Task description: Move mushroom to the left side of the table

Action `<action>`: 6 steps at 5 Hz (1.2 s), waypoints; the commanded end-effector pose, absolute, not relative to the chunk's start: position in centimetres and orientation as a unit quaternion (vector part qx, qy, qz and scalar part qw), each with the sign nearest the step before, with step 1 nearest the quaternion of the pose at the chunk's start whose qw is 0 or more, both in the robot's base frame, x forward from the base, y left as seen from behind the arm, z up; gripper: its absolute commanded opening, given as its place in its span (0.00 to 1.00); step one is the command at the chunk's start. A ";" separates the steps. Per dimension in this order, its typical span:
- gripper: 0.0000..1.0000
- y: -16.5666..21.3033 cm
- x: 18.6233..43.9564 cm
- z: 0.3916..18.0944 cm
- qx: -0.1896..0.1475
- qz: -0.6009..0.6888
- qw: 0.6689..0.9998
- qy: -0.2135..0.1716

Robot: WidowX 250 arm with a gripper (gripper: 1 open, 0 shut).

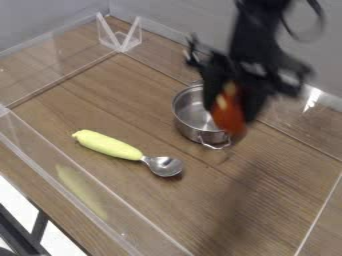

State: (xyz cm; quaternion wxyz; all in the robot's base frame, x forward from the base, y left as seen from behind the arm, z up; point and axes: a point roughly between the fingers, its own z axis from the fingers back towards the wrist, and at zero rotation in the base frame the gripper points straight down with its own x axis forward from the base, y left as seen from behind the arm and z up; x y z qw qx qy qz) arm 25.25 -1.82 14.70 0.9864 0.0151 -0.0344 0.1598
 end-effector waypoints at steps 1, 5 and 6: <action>0.00 3.2 26.4 17.8 0.014 0.187 0.979 -0.077; 0.00 9.6 27.4 13.5 0.029 0.217 0.974 -0.065; 0.00 10.0 27.4 12.0 0.033 0.217 0.974 -0.063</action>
